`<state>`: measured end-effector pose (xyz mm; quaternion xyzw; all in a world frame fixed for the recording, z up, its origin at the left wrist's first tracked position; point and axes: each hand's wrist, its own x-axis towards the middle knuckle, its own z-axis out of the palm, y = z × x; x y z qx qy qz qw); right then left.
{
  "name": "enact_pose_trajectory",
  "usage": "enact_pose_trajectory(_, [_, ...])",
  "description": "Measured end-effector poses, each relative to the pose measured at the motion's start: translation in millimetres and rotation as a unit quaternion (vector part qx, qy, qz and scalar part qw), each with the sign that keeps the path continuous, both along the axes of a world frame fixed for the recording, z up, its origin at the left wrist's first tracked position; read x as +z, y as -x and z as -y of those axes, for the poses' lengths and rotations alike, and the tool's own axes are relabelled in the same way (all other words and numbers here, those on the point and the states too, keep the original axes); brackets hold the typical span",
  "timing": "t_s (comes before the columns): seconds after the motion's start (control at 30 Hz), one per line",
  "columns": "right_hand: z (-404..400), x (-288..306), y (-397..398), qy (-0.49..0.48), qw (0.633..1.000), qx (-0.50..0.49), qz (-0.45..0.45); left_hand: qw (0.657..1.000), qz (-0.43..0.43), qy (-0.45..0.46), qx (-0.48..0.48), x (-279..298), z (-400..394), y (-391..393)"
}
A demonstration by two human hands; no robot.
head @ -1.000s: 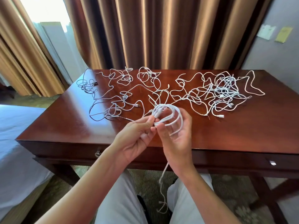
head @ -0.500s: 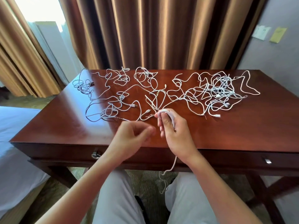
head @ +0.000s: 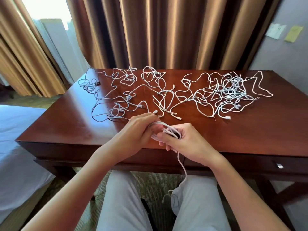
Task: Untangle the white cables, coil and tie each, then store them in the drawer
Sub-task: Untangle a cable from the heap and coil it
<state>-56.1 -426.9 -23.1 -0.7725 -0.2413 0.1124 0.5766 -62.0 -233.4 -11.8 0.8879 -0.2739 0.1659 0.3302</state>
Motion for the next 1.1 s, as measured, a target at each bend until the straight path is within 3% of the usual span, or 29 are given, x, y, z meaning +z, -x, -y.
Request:
enact_pose_trajectory(0.23, [4, -2, 3, -0.028, 0.990, -0.121, 0.072, 0.982, -0.041, 0.155, 0.101, -13, -5, -1])
enact_pose_trajectory(0.37, [4, -2, 8, -0.114, 0.982, -0.138, 0.059, 0.967, -0.073, 0.217, 0.116, -16, -6, -2])
enact_pose_trajectory(0.47, [-4, -9, 13, -0.210, 0.972, -0.095, 0.036, 0.912, -0.145, 0.368, 0.106, -10, 5, 1])
enact_pose_trajectory(0.6, [-22, -20, 14, -0.294, 0.933, -0.160, 0.129, 0.835, -0.228, 0.484, 0.125, -10, 30, 7])
enact_pose_trajectory(0.73, [-40, -20, 16, -0.296, 0.918, -0.192, 0.182, 0.744, -0.352, 0.562, 0.079, -11, 50, 13])
enact_pose_trajectory(0.87, [-46, -21, 17, -0.259, 0.936, -0.191, 0.145, 0.709, -0.420, 0.565, 0.045, -12, 60, 14])
enact_pose_trajectory(1.0, [-39, -25, 11, -0.136, 0.953, -0.213, 0.164, 0.710, -0.445, 0.546, 0.008, -20, 53, 16])
enact_pose_trajectory(1.07, [-34, -24, 9, -0.103, 0.958, -0.211, 0.163, 0.764, -0.440, 0.472, -0.005, -26, 46, 16])
enact_pose_trajectory(1.1, [-31, -23, 7, -0.090, 0.960, -0.207, 0.164, 0.818, -0.410, 0.404, 0.009, -28, 41, 15])
